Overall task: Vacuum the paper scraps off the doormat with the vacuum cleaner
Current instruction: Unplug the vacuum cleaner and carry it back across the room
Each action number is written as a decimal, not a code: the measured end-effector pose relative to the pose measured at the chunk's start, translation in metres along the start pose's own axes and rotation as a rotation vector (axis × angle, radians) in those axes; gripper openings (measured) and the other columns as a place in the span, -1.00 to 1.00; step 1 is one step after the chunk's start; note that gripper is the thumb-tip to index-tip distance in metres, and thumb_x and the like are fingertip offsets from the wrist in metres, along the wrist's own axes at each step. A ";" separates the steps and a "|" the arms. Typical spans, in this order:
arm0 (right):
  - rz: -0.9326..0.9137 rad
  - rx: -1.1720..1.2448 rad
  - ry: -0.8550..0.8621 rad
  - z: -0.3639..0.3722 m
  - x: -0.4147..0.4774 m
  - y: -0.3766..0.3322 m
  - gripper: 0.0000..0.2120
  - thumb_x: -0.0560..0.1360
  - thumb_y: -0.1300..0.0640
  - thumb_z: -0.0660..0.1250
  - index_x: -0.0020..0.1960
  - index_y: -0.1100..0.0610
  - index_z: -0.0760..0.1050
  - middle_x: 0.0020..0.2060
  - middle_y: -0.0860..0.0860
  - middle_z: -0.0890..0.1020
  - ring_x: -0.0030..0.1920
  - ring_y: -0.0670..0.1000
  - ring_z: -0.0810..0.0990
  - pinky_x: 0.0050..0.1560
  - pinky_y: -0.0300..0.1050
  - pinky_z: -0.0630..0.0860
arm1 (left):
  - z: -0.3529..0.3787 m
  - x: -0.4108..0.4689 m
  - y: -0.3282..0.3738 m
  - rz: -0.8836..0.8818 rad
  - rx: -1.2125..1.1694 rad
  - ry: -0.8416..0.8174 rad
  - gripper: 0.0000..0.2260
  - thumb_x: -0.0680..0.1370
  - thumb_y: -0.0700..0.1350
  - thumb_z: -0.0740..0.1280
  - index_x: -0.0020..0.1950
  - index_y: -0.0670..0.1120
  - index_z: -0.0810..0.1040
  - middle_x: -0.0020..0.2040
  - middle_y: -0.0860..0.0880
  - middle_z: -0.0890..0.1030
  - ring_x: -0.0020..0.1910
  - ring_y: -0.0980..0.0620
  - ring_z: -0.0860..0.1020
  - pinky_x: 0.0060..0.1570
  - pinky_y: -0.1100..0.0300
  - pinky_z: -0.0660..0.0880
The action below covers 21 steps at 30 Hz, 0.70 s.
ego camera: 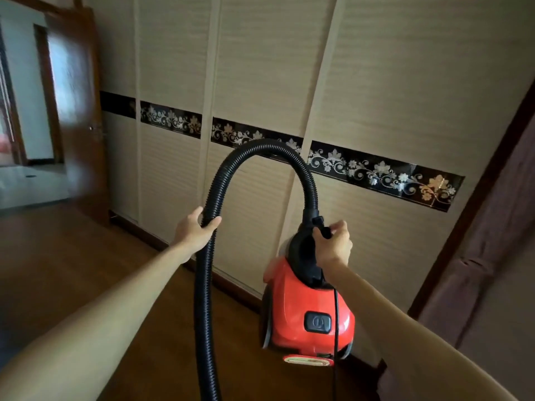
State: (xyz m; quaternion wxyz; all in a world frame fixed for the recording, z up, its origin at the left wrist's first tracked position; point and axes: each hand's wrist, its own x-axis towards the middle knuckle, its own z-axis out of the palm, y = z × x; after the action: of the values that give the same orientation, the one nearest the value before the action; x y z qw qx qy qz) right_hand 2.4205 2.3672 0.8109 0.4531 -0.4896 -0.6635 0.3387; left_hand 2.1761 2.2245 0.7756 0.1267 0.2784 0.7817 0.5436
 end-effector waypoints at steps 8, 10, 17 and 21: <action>-0.087 0.027 -0.036 0.103 0.117 -0.028 -0.80 0.53 0.06 0.34 -0.01 0.11 0.34 -0.29 -0.07 0.43 -0.12 0.19 0.56 -0.03 0.22 0.59 | 0.011 0.133 -0.006 -0.024 -0.066 0.058 -0.31 0.54 0.18 0.36 0.59 0.03 0.17 0.52 -0.08 0.32 0.41 -0.17 0.40 0.29 -0.19 0.46; -0.105 0.042 -0.061 0.128 0.146 -0.036 -0.81 0.53 0.05 0.33 -0.03 0.08 0.34 -0.28 -0.06 0.45 -0.13 0.17 0.57 -0.05 0.22 0.60 | 0.012 0.163 -0.006 -0.030 -0.065 0.084 -0.31 0.54 0.18 0.36 0.58 0.02 0.18 0.51 -0.08 0.34 0.41 -0.18 0.41 0.29 -0.19 0.46; -0.170 0.088 -0.175 0.237 0.239 -0.047 -0.80 0.54 0.02 0.32 -0.10 -0.11 0.27 -0.27 0.06 0.54 -0.25 0.17 0.60 -0.23 0.21 0.62 | 0.013 0.267 -0.023 -0.051 -0.046 0.188 -0.39 0.53 0.20 0.36 0.51 0.02 0.32 0.38 -0.08 0.48 0.29 -0.17 0.51 0.19 -0.16 0.54; -0.268 0.068 -0.271 0.308 0.292 -0.051 -0.82 0.58 0.08 0.30 0.02 0.11 0.30 -0.31 0.02 0.51 -0.31 0.06 0.55 -0.33 0.03 0.55 | 0.006 0.333 -0.038 -0.043 -0.016 0.244 -0.59 0.54 0.19 0.35 0.29 0.00 0.48 0.11 -0.08 0.61 0.05 -0.14 0.61 -0.17 0.03 0.61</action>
State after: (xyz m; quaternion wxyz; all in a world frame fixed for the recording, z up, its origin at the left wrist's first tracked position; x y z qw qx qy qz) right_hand 2.0836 2.6297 0.8245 0.4170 -0.3312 -0.7659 0.3603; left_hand 1.8970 2.4096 0.7730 0.0446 0.1923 0.7926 0.5769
